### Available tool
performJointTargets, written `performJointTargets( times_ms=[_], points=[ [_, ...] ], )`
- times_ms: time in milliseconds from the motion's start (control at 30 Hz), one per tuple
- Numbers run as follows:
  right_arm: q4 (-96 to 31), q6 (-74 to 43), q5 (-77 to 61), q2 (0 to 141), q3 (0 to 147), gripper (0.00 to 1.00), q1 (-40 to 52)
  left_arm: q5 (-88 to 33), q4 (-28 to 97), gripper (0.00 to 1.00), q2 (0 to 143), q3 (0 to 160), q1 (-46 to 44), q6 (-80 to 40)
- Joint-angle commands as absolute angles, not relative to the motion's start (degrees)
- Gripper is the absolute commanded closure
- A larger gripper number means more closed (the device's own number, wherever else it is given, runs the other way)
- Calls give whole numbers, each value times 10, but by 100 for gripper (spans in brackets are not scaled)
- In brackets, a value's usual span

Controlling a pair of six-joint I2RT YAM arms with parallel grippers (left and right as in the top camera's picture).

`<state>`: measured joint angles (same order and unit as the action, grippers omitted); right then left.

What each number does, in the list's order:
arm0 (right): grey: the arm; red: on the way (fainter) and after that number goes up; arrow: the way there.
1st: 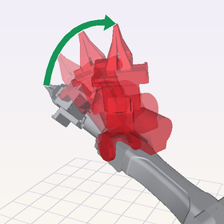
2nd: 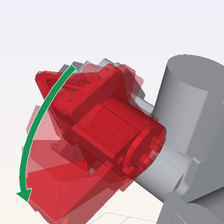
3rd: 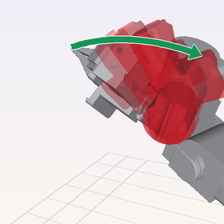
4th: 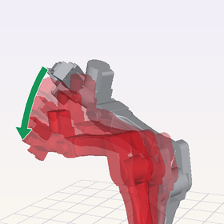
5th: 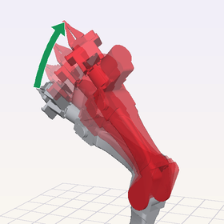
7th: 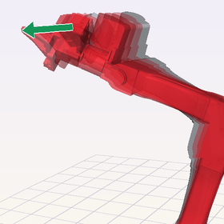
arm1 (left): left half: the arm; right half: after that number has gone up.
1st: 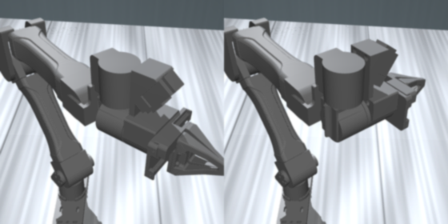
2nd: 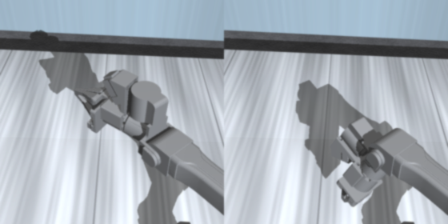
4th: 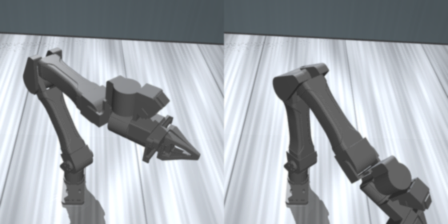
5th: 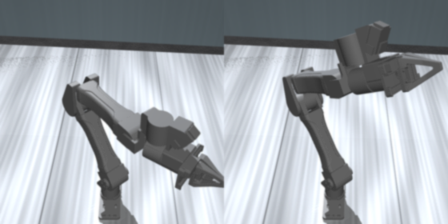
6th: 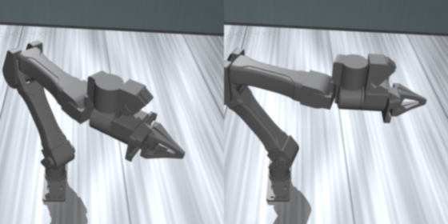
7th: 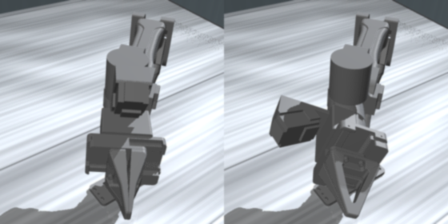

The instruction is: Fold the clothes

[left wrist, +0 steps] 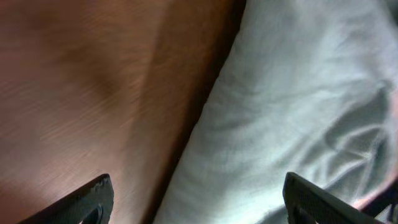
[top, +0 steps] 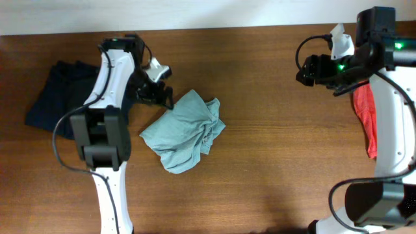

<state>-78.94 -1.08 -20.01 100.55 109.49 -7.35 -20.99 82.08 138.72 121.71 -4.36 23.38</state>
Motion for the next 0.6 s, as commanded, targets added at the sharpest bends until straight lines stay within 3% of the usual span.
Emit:
performJointTargets(
  times_ms=[0, 267, 333, 400, 567],
  points=[
    [-791, -9, -212, 1009, 1093, 19, -71, -262, 828, 13, 1428, 1210, -50, 289],
    [-793, -9, -212, 1009, 1093, 20, -71, -298, 854, 13, 1440, 1210, -87, 324],
    [-793, -9, -212, 1009, 1093, 20, -71, -295, 869, 19, 1440, 1210, -106, 338],
    [-793, -9, -212, 1009, 1093, 20, -71, -295, 875, 29, 1440, 1210, -119, 339],
    [-795, -9, -212, 1009, 1093, 20, -71, -298, 886, 80, 1440, 1210, -135, 340]
  ],
)
